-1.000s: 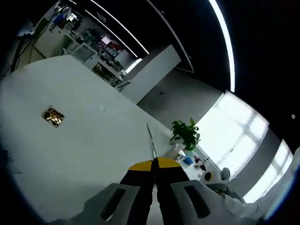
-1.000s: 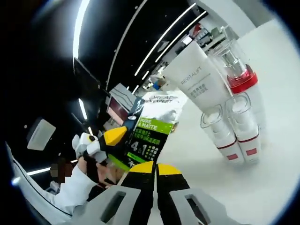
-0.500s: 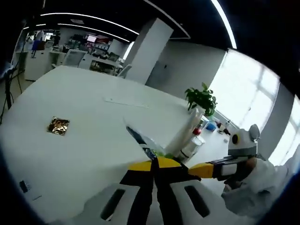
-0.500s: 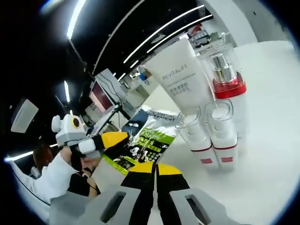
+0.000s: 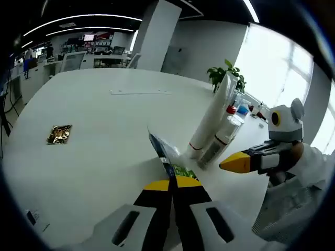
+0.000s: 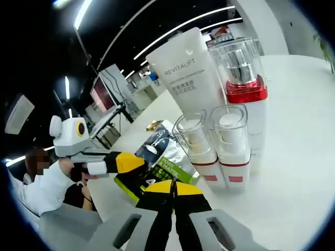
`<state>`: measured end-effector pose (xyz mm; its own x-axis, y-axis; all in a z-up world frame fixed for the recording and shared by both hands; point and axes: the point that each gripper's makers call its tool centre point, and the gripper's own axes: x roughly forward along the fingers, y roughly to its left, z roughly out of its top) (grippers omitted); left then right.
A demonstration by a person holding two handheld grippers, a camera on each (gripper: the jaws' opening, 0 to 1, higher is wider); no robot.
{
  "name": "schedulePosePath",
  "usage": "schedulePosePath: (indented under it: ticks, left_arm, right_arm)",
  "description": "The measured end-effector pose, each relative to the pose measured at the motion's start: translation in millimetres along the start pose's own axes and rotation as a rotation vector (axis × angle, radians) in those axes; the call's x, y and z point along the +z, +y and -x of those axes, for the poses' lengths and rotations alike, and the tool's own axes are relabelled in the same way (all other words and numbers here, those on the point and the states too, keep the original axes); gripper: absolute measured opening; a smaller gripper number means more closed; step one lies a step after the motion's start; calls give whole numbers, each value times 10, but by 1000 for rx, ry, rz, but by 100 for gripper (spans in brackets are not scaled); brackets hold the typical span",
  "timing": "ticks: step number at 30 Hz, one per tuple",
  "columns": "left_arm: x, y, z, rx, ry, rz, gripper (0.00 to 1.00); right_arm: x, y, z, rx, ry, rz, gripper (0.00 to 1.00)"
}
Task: Arrange the skincare products in the storage area until every visible bottle or jar stands upright without overlapping.
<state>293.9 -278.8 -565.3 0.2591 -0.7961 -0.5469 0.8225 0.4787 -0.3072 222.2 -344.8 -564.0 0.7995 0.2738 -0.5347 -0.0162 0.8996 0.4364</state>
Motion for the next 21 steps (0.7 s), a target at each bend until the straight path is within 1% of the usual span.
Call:
schedulePosePath:
  ticks: [1, 4, 6, 9, 10, 12, 13, 15, 17, 18, 19, 20, 21]
  left_arm:
    - [-42, 12, -3, 9, 22, 1, 0]
    - [-70, 27, -15, 35, 20, -9, 0]
    - [-76, 22, -30, 44, 18, -4, 0]
    - [-107, 27, -67, 65, 15, -4, 0]
    - [-111, 24, -69, 70, 17, -5, 0]
    - [-127, -7, -76, 85, 17, -6, 0]
    - [-140, 15, -80, 93, 18, 2, 0]
    - [-159, 32, -94, 104, 13, 5, 0]
    - [-170, 26, -113, 113, 10, -3, 0]
    - [-164, 36, -116, 121, 5, -18, 0]
    - [-134, 52, -113, 133, -11, -40, 0]
    - [-120, 58, -117, 136, -23, -38, 0]
    - [-123, 64, -122, 137, -22, -32, 0]
  right_arm:
    - [-3, 18, -4, 3, -2, 0, 0]
    - [-19, 52, -39, 9, 7, 15, 0]
    - [-61, 67, -57, 4, 27, 57, 0]
    - [-142, 135, -71, 9, 47, 96, 0]
    - [-158, 109, -85, -4, 59, 146, 0]
    - [-142, 57, -118, -26, 57, 204, 0]
    - [-149, 99, -133, -17, 49, 229, 0]
    - [-183, 140, -148, -17, 47, 225, 0]
    - [-232, 139, -199, -18, 69, 292, 0]
    - [-237, 131, -229, -33, 68, 331, 0]
    - [-243, 140, -257, -30, 69, 363, 0]
    - [-280, 159, -284, -23, 87, 402, 0]
    - [-291, 146, -306, -33, 94, 424, 0]
